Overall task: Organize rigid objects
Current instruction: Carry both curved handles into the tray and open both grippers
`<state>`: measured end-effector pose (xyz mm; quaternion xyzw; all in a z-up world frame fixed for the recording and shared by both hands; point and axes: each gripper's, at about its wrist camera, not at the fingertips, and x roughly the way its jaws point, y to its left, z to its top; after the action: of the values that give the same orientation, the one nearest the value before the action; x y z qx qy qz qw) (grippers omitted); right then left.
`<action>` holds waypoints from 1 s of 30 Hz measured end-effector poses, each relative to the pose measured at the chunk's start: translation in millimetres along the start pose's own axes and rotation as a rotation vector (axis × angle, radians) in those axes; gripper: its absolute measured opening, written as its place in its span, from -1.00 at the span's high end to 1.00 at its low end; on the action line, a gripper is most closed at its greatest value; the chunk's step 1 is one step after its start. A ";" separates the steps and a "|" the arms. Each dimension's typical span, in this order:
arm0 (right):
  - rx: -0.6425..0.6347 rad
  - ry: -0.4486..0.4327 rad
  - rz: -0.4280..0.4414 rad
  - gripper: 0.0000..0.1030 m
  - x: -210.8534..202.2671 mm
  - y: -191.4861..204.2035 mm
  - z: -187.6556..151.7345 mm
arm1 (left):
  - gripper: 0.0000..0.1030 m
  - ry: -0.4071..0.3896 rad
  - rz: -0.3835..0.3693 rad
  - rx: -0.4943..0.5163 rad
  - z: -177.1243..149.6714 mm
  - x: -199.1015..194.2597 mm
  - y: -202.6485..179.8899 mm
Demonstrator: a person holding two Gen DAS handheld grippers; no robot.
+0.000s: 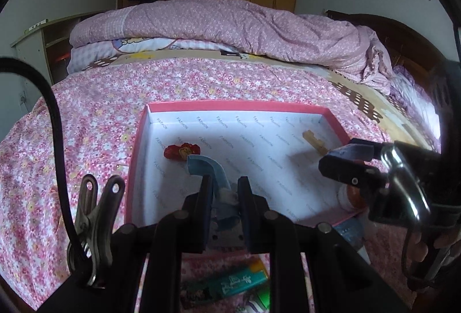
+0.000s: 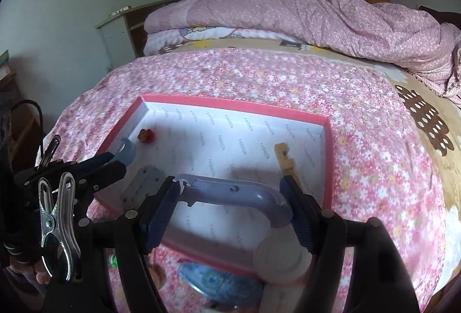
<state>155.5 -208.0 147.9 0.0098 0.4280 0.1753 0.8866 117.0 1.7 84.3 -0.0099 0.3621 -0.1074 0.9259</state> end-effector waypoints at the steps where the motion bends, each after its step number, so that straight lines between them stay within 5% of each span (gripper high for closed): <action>1: 0.002 0.001 -0.001 -0.42 2.0 -1.1 2.0 | 0.64 0.002 0.006 0.004 0.9 2.0 -0.3; 5: 0.031 0.004 0.014 -0.43 6.9 -7.0 7.1 | 0.63 0.011 0.027 0.010 3.7 6.4 -0.3; 10: 0.040 0.001 0.009 -0.43 6.4 -8.8 8.8 | 0.18 0.010 0.054 0.009 3.8 5.3 0.9; 14: 0.028 -0.008 -0.002 -0.44 3.1 -7.7 9.7 | 0.08 0.011 0.048 0.002 2.8 1.2 2.3; 30: 0.015 -0.026 0.029 -0.44 -29.3 1.2 -6.7 | -0.05 0.020 0.052 -0.019 -15.1 -33.0 6.7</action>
<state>133.2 -217.2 166.0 0.0247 0.4177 0.1846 0.8893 84.5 15.9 94.7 -0.0084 0.3727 -0.0798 0.9245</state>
